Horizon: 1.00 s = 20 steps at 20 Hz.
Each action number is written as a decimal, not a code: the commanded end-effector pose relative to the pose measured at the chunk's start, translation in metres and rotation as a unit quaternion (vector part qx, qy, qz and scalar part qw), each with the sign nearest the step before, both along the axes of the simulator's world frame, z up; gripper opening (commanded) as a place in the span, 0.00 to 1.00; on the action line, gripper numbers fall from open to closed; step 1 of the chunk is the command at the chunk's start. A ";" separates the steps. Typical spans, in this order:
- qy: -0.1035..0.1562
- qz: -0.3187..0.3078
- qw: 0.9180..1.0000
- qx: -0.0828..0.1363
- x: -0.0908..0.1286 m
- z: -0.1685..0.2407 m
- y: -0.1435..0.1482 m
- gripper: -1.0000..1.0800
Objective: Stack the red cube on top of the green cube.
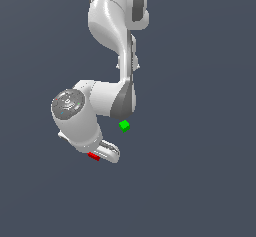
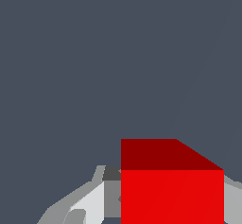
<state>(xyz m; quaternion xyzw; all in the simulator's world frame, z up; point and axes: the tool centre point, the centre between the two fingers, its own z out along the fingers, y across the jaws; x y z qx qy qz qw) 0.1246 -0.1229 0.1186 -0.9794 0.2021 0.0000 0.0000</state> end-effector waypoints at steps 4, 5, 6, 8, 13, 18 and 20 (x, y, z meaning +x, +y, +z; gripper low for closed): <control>0.000 0.000 1.000 0.000 -0.007 -0.002 0.004 0.00; 0.000 0.000 1.000 0.000 -0.008 -0.002 0.005 0.00; 0.000 0.000 1.000 0.000 -0.011 -0.003 0.006 0.00; 0.000 0.000 1.000 0.000 -0.016 -0.005 0.009 0.00; 0.000 0.000 1.000 0.000 -0.032 -0.010 0.019 0.00; 0.000 0.000 1.000 0.000 -0.055 -0.017 0.032 0.00; 0.000 0.000 1.000 0.000 -0.064 -0.021 0.038 0.00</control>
